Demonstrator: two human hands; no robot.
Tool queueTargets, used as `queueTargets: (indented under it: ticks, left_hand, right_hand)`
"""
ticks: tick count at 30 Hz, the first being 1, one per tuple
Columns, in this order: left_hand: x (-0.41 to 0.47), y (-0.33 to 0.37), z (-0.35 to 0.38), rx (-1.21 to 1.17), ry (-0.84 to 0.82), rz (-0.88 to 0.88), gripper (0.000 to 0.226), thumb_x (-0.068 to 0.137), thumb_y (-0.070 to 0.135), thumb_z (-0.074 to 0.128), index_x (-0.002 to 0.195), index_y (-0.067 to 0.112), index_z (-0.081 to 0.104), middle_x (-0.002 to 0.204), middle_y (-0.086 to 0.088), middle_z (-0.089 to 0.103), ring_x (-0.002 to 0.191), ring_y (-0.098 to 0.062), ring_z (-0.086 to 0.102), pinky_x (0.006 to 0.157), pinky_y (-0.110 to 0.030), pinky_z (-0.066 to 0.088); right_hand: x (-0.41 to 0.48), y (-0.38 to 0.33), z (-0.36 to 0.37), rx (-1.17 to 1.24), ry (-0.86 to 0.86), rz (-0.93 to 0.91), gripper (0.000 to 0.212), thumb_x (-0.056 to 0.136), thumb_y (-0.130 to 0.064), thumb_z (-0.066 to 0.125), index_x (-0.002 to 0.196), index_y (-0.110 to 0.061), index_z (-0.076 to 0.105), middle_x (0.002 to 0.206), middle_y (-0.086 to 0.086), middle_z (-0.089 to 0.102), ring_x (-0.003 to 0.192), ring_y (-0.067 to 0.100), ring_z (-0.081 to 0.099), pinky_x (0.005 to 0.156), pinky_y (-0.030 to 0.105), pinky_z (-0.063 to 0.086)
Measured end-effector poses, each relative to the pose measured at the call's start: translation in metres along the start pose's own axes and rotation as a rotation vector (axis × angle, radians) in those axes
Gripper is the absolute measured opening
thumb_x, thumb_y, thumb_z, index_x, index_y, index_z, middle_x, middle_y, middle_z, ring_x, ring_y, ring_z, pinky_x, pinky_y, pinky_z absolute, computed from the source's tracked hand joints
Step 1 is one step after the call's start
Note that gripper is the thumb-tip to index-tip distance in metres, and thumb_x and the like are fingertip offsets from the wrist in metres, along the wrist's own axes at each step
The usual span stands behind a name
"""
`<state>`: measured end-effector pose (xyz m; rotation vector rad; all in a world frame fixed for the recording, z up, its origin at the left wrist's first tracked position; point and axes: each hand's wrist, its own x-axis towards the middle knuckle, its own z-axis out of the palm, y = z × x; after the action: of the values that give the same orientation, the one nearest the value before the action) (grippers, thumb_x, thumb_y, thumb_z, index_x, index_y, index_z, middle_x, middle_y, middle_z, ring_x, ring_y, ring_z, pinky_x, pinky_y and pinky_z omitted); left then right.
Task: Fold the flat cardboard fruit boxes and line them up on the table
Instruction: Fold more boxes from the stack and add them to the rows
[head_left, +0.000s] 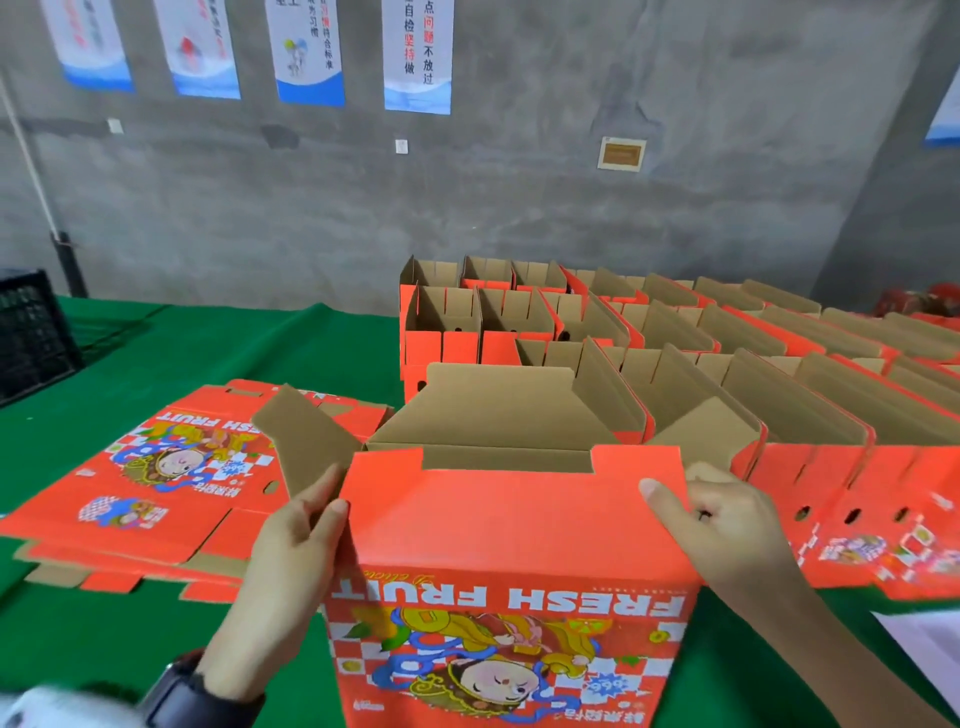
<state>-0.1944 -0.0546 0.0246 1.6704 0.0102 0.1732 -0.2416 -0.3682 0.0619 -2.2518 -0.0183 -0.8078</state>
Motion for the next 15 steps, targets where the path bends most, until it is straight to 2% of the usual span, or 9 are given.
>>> queueTargets:
  ticks: [2,5,6,7,8,10,11,13,15]
  left_hand:
    - [-0.009,0.002,0.005,0.166,0.068,0.078,0.044,0.096,0.000,0.047,0.138,0.012,0.047,0.131,0.006,0.052,0.119,-0.011,0.052,0.094,-0.017,0.041]
    - [-0.016,0.006,0.006,0.383,0.032,0.151,0.050,0.091,-0.007,0.050,0.138,0.010,0.047,0.135,0.001,0.048,0.129,-0.019,0.046,0.104,-0.028,0.035]
    - [-0.015,0.008,0.007,0.488,0.009,0.195,0.054,0.088,-0.009,0.051,0.139,0.010,0.046,0.141,-0.003,0.044,0.134,-0.021,0.040,0.109,-0.032,0.031]
    - [-0.013,0.009,0.007,0.586,-0.014,0.214,0.058,0.086,-0.010,0.053,0.140,0.010,0.045,0.147,-0.006,0.039,0.140,-0.024,0.032,0.113,-0.037,0.027]
    - [-0.010,0.011,0.007,0.676,-0.025,0.234,0.061,0.084,-0.009,0.054,0.141,0.011,0.043,0.150,-0.009,0.034,0.143,-0.027,0.023,0.115,-0.044,0.023]
    - [-0.009,0.017,0.009,0.763,-0.047,0.293,0.072,0.080,-0.010,0.058,0.144,0.015,0.037,0.155,-0.004,0.024,0.146,-0.028,0.012,0.117,-0.048,0.016]
    - [-0.008,0.020,0.008,0.764,-0.046,0.359,0.081,0.076,-0.013,0.060,0.145,0.018,0.033,0.155,0.002,0.021,0.146,-0.028,0.012,0.118,-0.045,0.013]
    - [-0.006,0.024,0.007,0.732,-0.102,0.554,0.102,0.065,-0.022,0.065,0.145,0.027,0.025,0.149,0.013,0.024,0.142,-0.018,0.023,0.117,-0.025,0.013]
    - [-0.005,0.025,0.006,0.656,-0.203,0.615,0.114,0.066,-0.019,0.070,0.148,0.040,0.017,0.141,0.022,0.037,0.131,0.000,0.035,0.107,-0.006,0.019]
  right_hand:
    - [-0.003,0.007,0.000,-0.015,0.027,0.002,0.065,0.078,-0.008,0.075,0.048,-0.017,0.019,0.054,-0.001,0.036,0.052,0.010,0.036,0.051,0.019,0.027]
    - [-0.009,0.014,0.000,-0.075,0.023,0.052,0.055,0.073,-0.010,0.081,0.046,-0.019,0.034,0.068,-0.001,0.050,0.064,0.007,0.049,0.061,0.014,0.032]
    - [-0.010,0.017,-0.001,-0.095,0.018,0.064,0.042,0.072,-0.012,0.082,0.052,-0.020,0.046,0.077,-0.003,0.053,0.071,0.006,0.052,0.064,0.015,0.031]
    - [-0.011,0.017,-0.002,-0.115,0.010,0.085,0.027,0.071,-0.013,0.083,0.065,-0.019,0.058,0.087,-0.005,0.055,0.082,0.011,0.055,0.068,0.015,0.030]
    - [-0.012,0.017,-0.002,-0.139,-0.005,0.108,0.027,0.069,-0.013,0.084,0.088,-0.017,0.065,0.100,-0.006,0.053,0.094,0.013,0.053,0.076,0.013,0.029]
    - [-0.014,0.021,-0.001,-0.156,-0.053,0.083,0.070,0.068,-0.009,0.084,0.129,-0.017,0.052,0.128,-0.011,0.040,0.116,0.002,0.041,0.093,0.004,0.023]
    - [-0.014,0.020,-0.001,-0.133,-0.062,0.051,0.081,0.068,-0.005,0.083,0.137,-0.021,0.044,0.138,-0.015,0.031,0.123,-0.009,0.033,0.093,-0.004,0.017]
    - [-0.013,0.013,0.000,-0.086,-0.083,-0.027,0.094,0.069,0.001,0.081,0.140,-0.036,0.033,0.152,-0.025,0.011,0.127,-0.027,0.015,0.090,-0.011,0.013]
    - [-0.010,0.012,0.001,-0.065,-0.096,-0.118,0.103,0.068,0.006,0.079,0.142,-0.042,0.025,0.157,-0.026,-0.002,0.138,-0.018,0.004,0.096,-0.009,0.011]
